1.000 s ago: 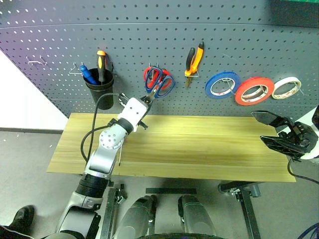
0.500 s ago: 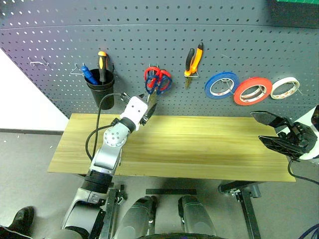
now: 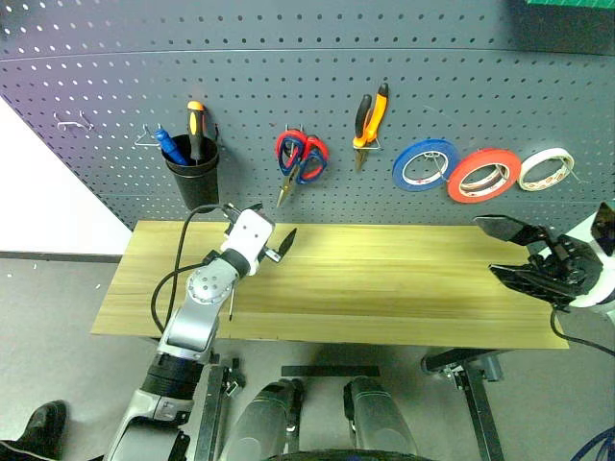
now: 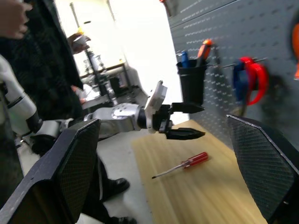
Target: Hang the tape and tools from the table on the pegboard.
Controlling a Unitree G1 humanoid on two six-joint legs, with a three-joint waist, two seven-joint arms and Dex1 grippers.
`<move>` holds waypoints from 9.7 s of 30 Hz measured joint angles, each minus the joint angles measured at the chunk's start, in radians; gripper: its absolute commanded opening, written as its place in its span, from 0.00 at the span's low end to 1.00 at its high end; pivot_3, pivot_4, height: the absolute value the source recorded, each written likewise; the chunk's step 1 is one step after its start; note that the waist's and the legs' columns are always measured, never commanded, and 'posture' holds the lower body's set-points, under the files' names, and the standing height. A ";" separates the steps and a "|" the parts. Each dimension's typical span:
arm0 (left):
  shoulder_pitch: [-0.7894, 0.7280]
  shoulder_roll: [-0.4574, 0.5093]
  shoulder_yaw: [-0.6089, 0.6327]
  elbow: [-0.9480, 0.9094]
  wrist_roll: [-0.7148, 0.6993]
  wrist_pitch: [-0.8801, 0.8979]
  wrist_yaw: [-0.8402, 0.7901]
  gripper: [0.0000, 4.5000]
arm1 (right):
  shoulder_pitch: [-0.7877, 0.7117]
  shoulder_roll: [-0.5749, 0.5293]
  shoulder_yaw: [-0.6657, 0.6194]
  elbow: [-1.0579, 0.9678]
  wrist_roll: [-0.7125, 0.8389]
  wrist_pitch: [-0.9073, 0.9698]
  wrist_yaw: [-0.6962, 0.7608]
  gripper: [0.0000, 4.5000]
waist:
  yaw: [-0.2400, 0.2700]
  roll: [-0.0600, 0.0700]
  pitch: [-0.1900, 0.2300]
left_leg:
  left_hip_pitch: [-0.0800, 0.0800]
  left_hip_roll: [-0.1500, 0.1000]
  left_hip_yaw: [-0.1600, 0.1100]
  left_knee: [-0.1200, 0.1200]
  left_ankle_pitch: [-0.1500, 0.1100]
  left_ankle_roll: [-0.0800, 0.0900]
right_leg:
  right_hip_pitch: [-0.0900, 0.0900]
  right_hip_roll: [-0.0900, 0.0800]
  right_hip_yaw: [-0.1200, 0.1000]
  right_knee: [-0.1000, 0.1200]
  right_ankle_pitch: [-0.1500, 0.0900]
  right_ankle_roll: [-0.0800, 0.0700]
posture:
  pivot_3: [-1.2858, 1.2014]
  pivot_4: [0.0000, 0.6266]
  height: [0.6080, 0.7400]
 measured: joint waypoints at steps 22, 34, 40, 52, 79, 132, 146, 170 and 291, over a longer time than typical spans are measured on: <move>0.006 -0.022 0.229 0.082 -0.127 0.431 0.153 1.00 | -0.012 -0.011 0.162 0.062 -0.277 -0.166 0.035 1.00 | 0.003 0.000 -0.002 | 0.000 0.000 0.000 0.000 0.000 0.000 | 0.000 0.000 0.000 0.000 0.000 0.000 | 0.45 0.24 1.00; -0.140 -0.030 0.182 0.336 -0.090 0.416 0.186 1.00 | -0.040 -0.011 0.182 0.087 -0.310 -0.188 0.033 1.00 | 0.004 -0.001 -0.002 | 0.000 0.000 0.000 0.000 0.000 0.000 | 0.000 0.000 0.000 0.000 0.000 0.000 | 0.45 0.27 1.00; -0.177 -0.044 0.164 0.413 -0.088 0.390 0.186 1.00 | -0.033 -0.012 0.181 0.087 -0.313 -0.189 0.030 1.00 | 0.001 -0.001 -0.002 | 0.000 0.000 0.000 -0.001 0.000 0.000 | 0.000 0.000 0.000 0.000 0.000 0.000 | 0.44 0.26 1.00; -0.261 -0.060 0.148 0.588 -0.080 0.395 0.199 1.00 | 0.006 -0.023 0.172 0.085 -0.313 -0.189 0.016 1.00 | 0.001 -0.001 -0.002 | 0.000 0.000 0.000 0.000 -0.001 0.000 | 0.000 0.000 0.000 0.000 0.000 0.000 | 0.43 0.29 1.00; -0.288 -0.078 0.157 0.739 -0.062 0.392 0.284 0.18 | 0.046 -0.043 0.146 0.060 -0.294 -0.170 0.004 1.00 | -0.001 -0.005 0.000 | -0.001 0.000 0.000 -0.001 -0.001 0.000 | -0.001 -0.001 0.000 -0.001 0.000 0.000 | 0.43 0.32 1.00; -0.192 0.159 0.072 -0.216 0.081 -0.045 0.062 0.18 | -0.127 0.014 0.127 0.311 -0.235 -0.200 0.068 1.00 | 0.027 0.007 -0.055 | -0.001 0.000 0.001 -0.002 0.001 -0.002 | 0.001 0.001 -0.002 -0.007 0.001 0.002 | 0.47 0.06 1.00; -0.354 0.194 0.154 -0.077 0.065 -0.085 0.082 0.18 | -0.127 0.013 0.083 0.290 -0.158 -0.107 0.077 1.00 | 0.026 0.004 -0.077 | 0.004 0.000 0.000 -0.001 -0.001 0.001 | 0.006 0.001 -0.002 -0.007 0.002 0.002 | 0.47 0.05 1.00; -0.468 0.090 0.176 0.444 -0.017 -0.344 0.159 0.18 | -0.115 -0.003 0.071 0.244 -0.160 -0.081 0.067 1.00 | 0.007 0.004 -0.079 | 0.005 0.000 0.000 -0.001 -0.001 0.001 | 0.008 0.000 -0.001 -0.007 0.002 0.002 | 0.45 0.11 1.00; 0.010 0.223 0.080 0.020 -0.515 0.274 -0.564 1.00 | -0.116 0.213 0.189 0.400 -0.363 -0.334 -0.054 1.00 | -0.022 0.017 -0.124 | 0.011 0.000 -0.001 -0.001 -0.001 0.001 | 0.009 0.001 0.001 -0.004 0.002 0.001 | 0.47 0.00 1.00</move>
